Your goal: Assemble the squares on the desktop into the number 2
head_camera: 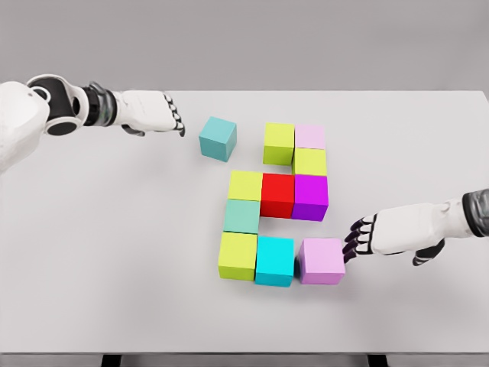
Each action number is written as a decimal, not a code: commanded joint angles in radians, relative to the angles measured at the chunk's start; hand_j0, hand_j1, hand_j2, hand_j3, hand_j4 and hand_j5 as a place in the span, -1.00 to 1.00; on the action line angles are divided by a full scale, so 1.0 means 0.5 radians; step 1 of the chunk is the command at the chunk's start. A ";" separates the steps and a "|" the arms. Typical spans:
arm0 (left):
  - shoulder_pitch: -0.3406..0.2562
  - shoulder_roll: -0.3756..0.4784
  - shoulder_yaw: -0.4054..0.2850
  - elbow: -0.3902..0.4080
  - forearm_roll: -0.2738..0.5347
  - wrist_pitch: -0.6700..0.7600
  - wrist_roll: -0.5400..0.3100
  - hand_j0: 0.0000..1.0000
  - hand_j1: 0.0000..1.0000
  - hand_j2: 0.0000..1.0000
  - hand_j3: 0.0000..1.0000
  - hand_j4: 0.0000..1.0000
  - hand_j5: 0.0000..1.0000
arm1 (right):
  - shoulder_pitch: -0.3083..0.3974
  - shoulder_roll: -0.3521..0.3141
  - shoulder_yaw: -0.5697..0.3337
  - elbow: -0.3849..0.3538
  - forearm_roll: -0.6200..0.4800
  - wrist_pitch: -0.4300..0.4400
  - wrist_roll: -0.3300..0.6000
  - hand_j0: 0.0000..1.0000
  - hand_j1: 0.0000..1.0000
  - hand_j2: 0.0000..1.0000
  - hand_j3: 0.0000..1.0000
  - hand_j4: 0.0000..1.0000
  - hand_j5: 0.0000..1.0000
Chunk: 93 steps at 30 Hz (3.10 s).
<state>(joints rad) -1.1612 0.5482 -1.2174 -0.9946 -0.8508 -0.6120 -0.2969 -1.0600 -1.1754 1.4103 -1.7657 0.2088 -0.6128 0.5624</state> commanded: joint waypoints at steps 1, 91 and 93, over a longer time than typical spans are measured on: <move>0.003 0.011 -0.010 -0.033 0.008 0.002 0.002 0.59 0.59 0.59 0.59 0.59 0.59 | 0.003 0.028 -0.001 0.000 -0.025 0.004 0.001 1.00 1.00 1.00 1.00 1.00 1.00; -0.025 -0.379 0.045 0.256 0.020 0.002 0.005 0.62 0.62 0.62 0.62 0.62 0.62 | 1.601 1.038 -2.480 1.175 -0.746 0.004 0.013 1.00 1.00 1.00 1.00 1.00 1.00; -0.025 -0.379 0.045 0.256 0.020 0.002 0.005 0.62 0.62 0.62 0.62 0.62 0.62 | 1.601 1.038 -2.480 1.175 -0.746 0.004 0.013 1.00 1.00 1.00 1.00 1.00 1.00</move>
<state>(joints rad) -1.1735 0.3615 -1.1970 -0.8672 -0.8434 -0.6120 -0.2937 -0.2592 -0.6554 0.1706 -1.1771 -0.1556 -0.6130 0.5700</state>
